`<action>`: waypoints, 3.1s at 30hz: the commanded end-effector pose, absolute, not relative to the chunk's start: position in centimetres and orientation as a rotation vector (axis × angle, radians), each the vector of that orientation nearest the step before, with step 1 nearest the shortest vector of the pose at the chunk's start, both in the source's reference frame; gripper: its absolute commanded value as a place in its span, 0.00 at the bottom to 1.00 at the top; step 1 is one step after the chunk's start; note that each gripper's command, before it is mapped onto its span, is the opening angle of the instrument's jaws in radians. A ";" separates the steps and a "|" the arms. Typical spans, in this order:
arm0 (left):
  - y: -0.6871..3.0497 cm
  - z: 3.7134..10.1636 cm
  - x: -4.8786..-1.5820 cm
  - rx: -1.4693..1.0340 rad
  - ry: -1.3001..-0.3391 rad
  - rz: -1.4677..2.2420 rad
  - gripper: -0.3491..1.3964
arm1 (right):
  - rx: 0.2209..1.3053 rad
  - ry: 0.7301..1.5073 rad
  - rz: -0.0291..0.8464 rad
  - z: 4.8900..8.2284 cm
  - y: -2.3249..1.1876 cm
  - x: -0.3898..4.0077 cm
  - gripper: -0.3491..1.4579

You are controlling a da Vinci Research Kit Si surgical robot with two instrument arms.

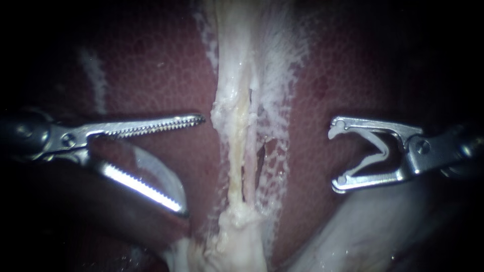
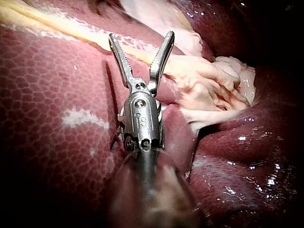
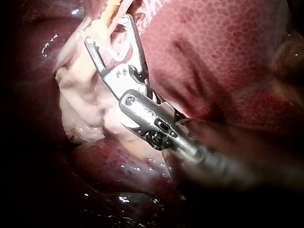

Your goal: Grabbing gallbladder

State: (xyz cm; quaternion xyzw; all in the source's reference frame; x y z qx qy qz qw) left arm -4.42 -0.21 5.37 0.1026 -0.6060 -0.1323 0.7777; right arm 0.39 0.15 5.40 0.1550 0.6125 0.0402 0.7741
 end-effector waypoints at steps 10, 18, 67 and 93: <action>-0.20 5.38 -4.42 0.227 -1.293 -0.355 0.76 | 0.336 1.327 0.087 5.40 0.15 0.39 0.52; -0.11 5.38 -4.55 0.228 -1.236 -0.488 0.66 | 0.336 1.327 0.087 5.40 0.14 0.39 0.52; 0.11 5.64 -4.59 0.198 -1.055 -0.755 0.42 | 0.336 1.327 0.087 5.39 0.14 0.39 0.52; 0.11 5.66 -4.70 0.255 -0.992 -0.821 0.00 | 0.336 1.327 0.087 5.39 0.14 0.39 0.52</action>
